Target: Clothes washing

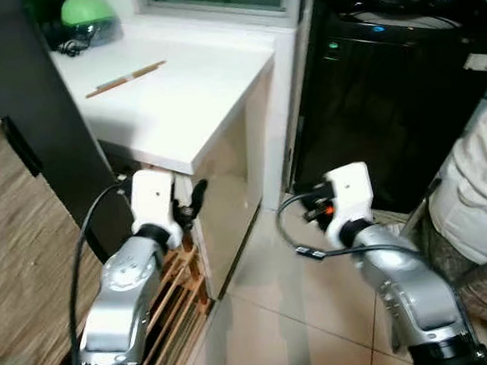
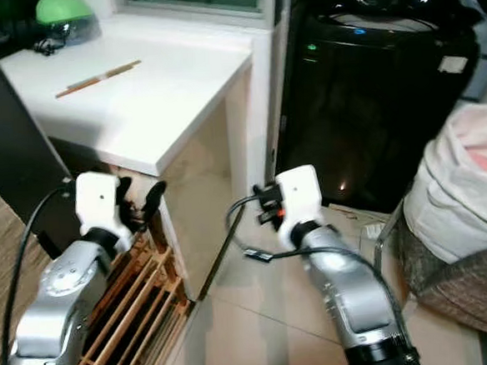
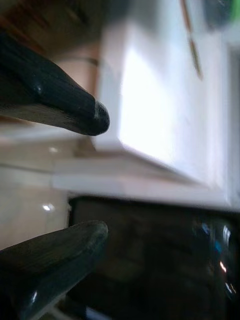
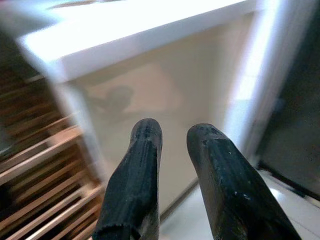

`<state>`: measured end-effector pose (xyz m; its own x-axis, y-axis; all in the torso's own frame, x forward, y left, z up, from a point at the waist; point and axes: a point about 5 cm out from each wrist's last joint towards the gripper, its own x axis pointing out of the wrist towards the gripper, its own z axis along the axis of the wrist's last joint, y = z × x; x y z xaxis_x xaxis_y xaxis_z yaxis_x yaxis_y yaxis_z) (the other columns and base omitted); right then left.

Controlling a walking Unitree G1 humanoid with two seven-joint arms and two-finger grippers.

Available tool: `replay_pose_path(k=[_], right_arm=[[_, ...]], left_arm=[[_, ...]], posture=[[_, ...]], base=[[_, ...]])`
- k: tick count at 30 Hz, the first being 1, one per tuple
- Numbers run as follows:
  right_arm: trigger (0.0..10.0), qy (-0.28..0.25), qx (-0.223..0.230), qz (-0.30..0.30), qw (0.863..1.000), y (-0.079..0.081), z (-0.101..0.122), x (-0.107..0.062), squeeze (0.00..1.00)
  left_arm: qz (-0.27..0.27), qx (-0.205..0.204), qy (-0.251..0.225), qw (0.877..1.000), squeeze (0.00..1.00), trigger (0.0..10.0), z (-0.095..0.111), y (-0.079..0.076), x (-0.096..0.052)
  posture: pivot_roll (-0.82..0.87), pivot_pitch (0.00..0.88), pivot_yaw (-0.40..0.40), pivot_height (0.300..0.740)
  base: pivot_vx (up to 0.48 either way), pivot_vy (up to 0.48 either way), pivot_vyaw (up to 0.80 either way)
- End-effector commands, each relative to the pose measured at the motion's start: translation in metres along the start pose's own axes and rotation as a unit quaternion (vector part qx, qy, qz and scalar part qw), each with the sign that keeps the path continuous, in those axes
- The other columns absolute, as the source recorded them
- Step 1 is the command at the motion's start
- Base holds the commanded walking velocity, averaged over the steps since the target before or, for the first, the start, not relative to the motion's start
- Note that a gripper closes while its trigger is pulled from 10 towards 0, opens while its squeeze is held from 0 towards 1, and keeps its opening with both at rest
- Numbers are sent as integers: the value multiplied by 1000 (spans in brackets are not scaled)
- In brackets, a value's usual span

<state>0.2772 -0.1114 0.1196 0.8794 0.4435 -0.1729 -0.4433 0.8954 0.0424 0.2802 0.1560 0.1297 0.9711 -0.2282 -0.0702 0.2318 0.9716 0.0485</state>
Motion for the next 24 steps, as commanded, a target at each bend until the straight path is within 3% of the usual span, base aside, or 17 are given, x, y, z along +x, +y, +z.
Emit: replay_pose_path(k=[1, 20, 24], right_arm=[[10000, 0, -20, 7, 1000, -1, 2, -1, 0], [10000, -2, -33, 11, 999, -4, 4, 7, 0], [10000, 10, -11, -24, 1000, -10, -2, 8, 0]], left_arm=[[-4, 4, -3, 1000, 0, 10000, 0, -2, 0], [18, 1, -3, 1000, 0, 10000, -1, 0, -2], [31, 10, 3, 999, 0, 10000, -7, 5, -3]], posture=[[36, 0, -3, 740], [54, 0, -26, 740], [57, 0, -30, 740]], base=[[0, 0, 800], [0, -468, 800], [0, -196, 158]])
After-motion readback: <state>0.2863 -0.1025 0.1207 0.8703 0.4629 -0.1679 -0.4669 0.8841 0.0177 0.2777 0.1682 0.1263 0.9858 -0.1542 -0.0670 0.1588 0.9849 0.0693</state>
